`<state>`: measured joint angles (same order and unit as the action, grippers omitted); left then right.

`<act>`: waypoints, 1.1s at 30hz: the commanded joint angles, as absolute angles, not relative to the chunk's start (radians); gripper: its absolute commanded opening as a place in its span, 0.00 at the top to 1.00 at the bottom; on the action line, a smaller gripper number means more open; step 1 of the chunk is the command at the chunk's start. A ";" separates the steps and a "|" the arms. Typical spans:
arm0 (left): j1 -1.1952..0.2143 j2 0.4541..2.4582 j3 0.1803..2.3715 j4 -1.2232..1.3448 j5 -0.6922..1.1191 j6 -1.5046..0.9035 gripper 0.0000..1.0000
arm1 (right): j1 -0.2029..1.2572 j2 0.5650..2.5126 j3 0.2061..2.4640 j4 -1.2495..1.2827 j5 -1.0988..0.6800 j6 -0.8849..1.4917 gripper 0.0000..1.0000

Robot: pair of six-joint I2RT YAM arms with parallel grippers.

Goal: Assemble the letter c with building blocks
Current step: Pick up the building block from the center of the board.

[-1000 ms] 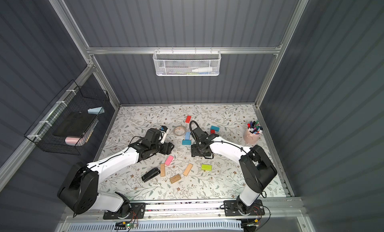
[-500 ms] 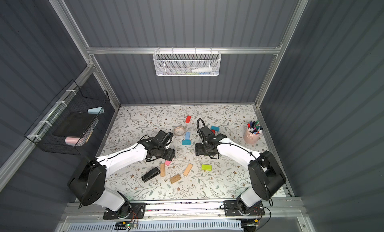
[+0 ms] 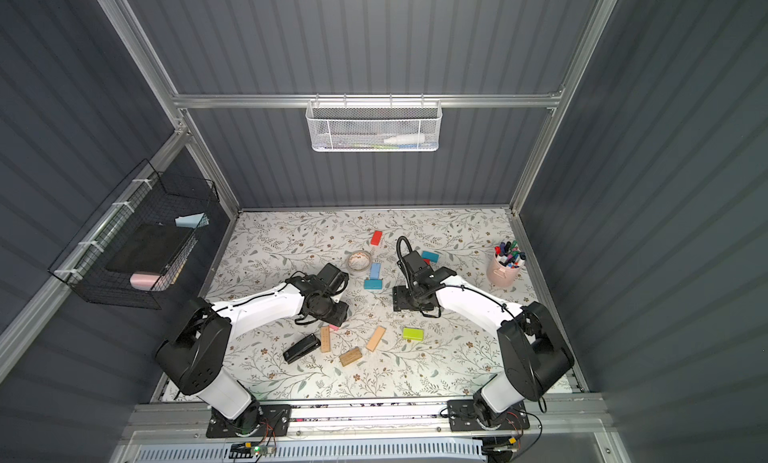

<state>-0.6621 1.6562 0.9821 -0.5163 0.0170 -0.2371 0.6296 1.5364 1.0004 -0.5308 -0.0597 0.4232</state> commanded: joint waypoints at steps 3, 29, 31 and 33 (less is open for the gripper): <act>-0.664 1.701 1.014 -0.553 0.043 -0.227 0.54 | 0.619 1.510 0.988 -0.546 -0.070 0.408 0.29; -0.664 1.587 1.100 -0.148 0.116 0.046 0.89 | 0.387 1.230 0.785 -0.217 -0.562 0.584 0.30; -0.664 1.582 1.101 -0.107 0.157 0.110 0.89 | 0.355 1.223 0.775 -0.197 -0.600 0.626 0.30; -0.664 1.587 1.126 -0.103 0.183 0.146 0.89 | 0.334 1.230 0.775 -0.191 -0.642 0.640 0.30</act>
<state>-0.6621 1.6165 1.0859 -0.1684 0.1074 0.0265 0.3576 1.2259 0.7902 -0.2287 -0.5594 0.5781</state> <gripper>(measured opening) 0.200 0.698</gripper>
